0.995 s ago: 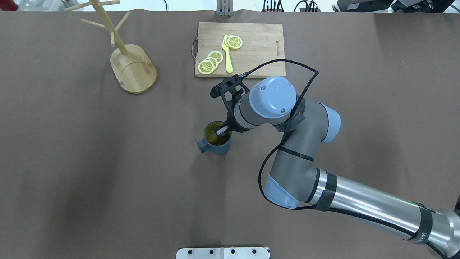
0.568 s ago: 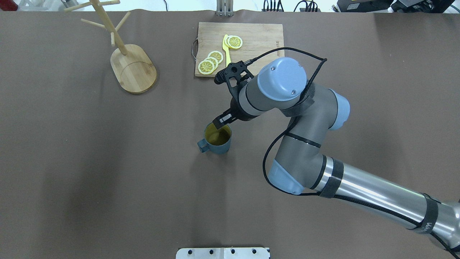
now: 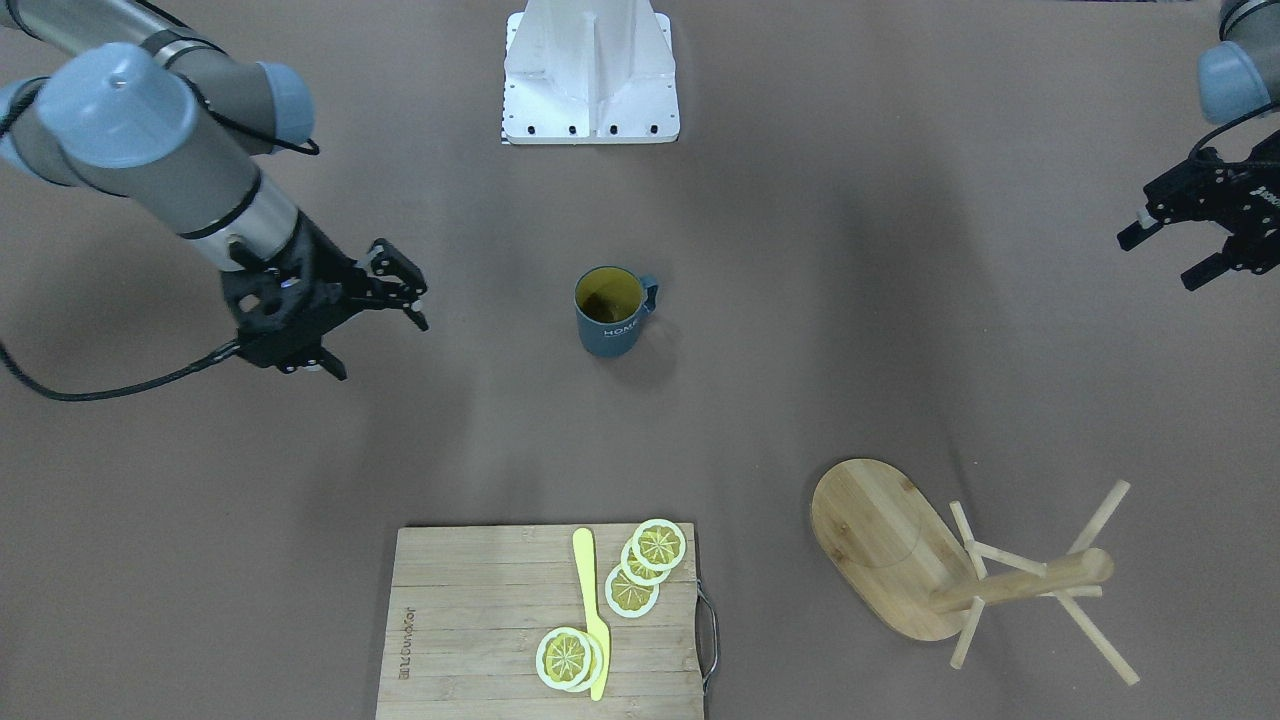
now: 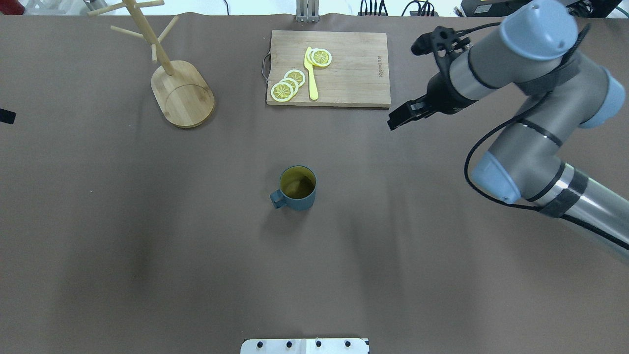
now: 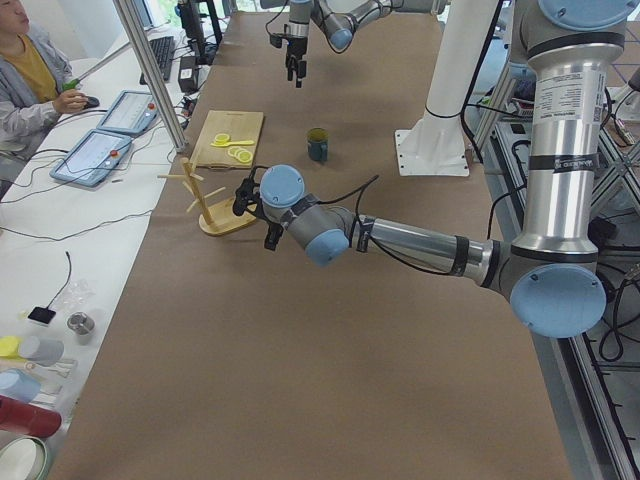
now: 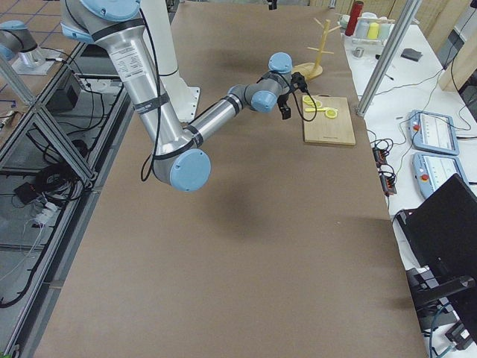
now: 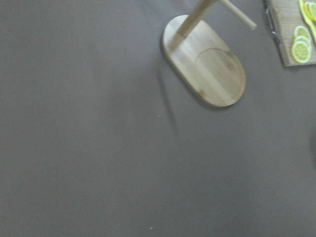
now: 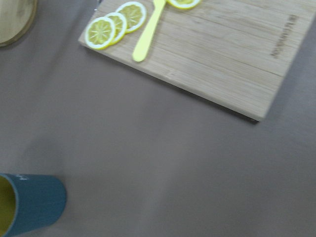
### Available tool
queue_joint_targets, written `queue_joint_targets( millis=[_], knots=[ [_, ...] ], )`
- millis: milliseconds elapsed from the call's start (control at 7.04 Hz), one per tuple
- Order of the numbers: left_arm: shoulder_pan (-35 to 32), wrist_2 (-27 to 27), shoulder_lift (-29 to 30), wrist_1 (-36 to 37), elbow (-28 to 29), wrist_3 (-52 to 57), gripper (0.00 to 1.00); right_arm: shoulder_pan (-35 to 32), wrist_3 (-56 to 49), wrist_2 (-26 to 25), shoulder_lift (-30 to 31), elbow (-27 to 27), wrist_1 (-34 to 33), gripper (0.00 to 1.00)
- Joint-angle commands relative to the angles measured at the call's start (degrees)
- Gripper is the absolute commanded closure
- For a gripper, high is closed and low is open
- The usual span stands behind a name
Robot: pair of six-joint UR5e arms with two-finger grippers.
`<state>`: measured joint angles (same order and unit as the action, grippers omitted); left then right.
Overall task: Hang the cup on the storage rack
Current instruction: 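Release the mug and raise the right gripper away while the left arm moves in, then reach the left gripper toward the mug handle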
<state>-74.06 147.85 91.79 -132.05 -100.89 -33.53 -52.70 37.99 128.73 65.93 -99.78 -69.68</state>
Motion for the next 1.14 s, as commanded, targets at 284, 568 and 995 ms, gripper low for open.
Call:
queue_joint_targets(
  millis=[284,568,995],
  knots=[
    [13.91,-11.56,9.19,-13.82,-0.18,-2.59,0.03,-14.87,-8.71,10.84,16.56,-2.0,0.07,0.0],
    [29.24,-31.64,9.29,-34.23,3.49,-10.81,0.03,-17.42,-14.92,10.31,21.58,-1.83,0.16,0.0],
    [43.81,-47.0,15.16,-37.75,8.5,-9.54,0.03,-21.21,-21.19,10.22,26.78,-1.12,0.16,0.0]
  ],
)
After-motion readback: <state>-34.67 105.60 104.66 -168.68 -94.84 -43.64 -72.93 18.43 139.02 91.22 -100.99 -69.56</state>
